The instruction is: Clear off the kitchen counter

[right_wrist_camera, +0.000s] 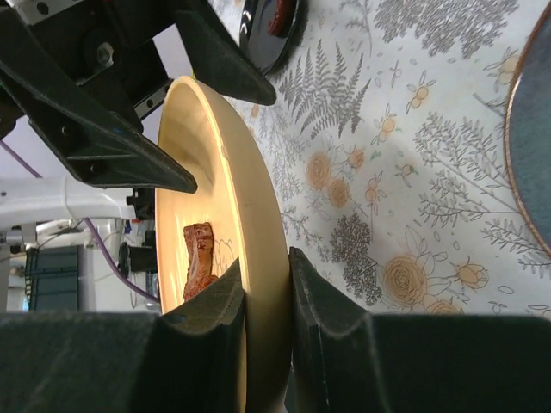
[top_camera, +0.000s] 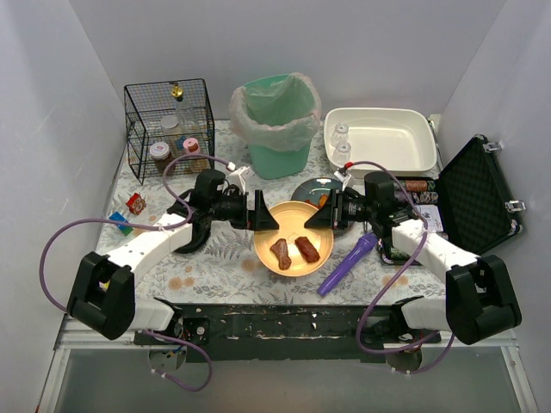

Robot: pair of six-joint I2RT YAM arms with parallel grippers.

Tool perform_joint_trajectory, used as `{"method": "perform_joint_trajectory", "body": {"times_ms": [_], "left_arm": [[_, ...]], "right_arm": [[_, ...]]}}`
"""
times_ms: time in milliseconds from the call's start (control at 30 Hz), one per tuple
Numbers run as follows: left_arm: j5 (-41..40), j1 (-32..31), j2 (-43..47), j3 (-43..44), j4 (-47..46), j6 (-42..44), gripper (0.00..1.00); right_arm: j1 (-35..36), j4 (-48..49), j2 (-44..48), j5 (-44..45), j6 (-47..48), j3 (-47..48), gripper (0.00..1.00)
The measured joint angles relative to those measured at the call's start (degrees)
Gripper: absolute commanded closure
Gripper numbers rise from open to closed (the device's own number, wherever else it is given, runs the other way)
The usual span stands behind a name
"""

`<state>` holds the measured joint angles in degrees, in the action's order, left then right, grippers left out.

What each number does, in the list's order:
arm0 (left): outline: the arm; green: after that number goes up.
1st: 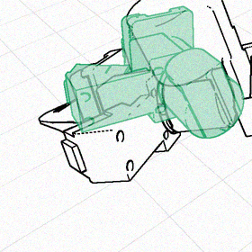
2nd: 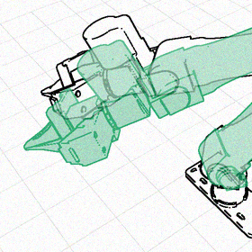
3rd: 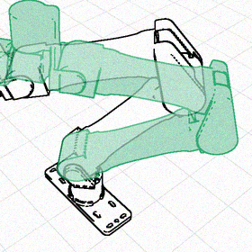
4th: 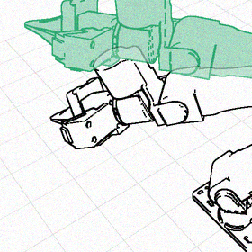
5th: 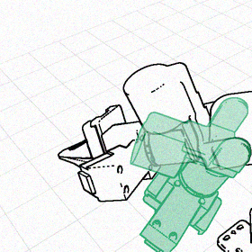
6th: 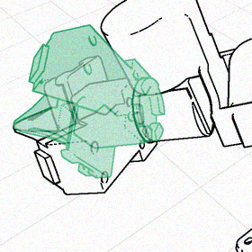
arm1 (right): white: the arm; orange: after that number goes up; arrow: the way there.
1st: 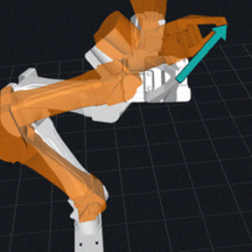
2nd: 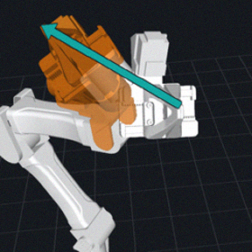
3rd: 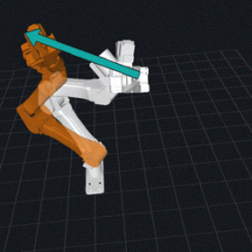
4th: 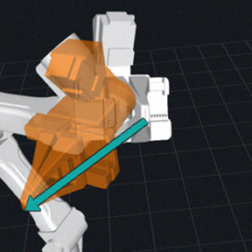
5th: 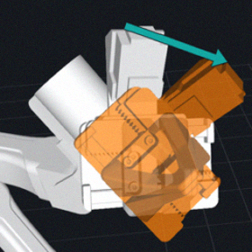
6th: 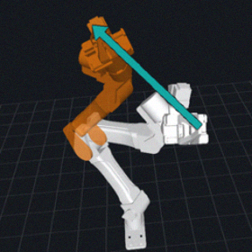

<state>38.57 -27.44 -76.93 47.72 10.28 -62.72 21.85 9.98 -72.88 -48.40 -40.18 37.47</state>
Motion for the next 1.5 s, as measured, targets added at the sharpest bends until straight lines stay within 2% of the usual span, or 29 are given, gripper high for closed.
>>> {"method": "perform_joint_trajectory", "body": {"times_ms": [167,333,533,867,1233,1500], "left_arm": [[-3.93,3.23,4.92,0.0,1.9,-0.68,0.02],[-8.24,6.8,15.3,0.02,2.03,-2.12,0.02],[-14.4,7.67,23.89,-0.02,1.7,-2.75,0.02],[-19.61,8.74,24.06,-5.73,1.62,-2.45,0.02],[-19.76,8.94,21.18,-9.05,-1.11,-2.21,0.02],[-19.76,9.2,20.57,-9.18,-1.77,-2.01,0.02]], "right_arm": [[-1.92,-4.61,-1.64,2.95,0.48,4.52,0.99],[-4.0,-9.94,-4.09,6.71,0.72,9.07,0.99],[-5.7,-15.41,-4.94,12.41,-0.52,17.81,0.99],[-6.62,-16.0,-8.15,26.01,-11.26,39.5,0.99],[-6.67,-15.96,-26.75,41.48,-24.26,59.04,0.99],[-4.96,-15.89,-41.42,53.27,-25.09,76.41,0.99]]}}
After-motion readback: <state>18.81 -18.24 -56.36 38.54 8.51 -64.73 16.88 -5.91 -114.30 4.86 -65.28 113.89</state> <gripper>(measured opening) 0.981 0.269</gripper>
